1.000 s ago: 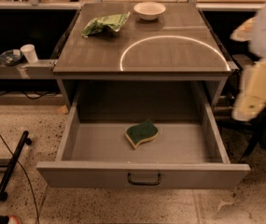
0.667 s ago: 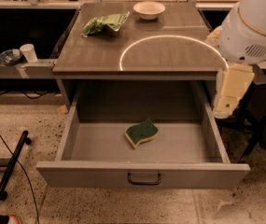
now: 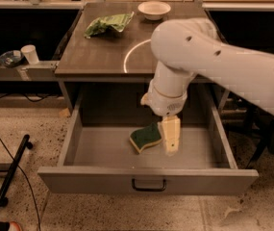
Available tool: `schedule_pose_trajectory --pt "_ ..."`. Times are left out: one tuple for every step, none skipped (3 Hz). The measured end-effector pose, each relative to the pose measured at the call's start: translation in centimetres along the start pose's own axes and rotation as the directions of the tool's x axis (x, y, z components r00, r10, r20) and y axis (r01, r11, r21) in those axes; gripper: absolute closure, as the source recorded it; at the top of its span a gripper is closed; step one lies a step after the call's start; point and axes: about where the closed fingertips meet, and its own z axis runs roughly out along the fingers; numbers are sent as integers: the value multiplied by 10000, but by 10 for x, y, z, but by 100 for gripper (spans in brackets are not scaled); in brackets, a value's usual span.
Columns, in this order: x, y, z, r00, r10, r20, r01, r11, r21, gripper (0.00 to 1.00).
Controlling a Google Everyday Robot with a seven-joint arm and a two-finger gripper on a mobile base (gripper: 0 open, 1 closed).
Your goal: Pick sponge from top drawer and place on counter
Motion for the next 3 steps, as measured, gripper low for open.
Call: schedule_pose_trajectory --pt "-3 -6 45 9945 220 1021 -169 9986 -503 0" --pt "-4 -6 55 9923 299 1202 -217 9974 -688 0" --pt "-6 -13 54 9975 -390 596 405 9989 -239 0"
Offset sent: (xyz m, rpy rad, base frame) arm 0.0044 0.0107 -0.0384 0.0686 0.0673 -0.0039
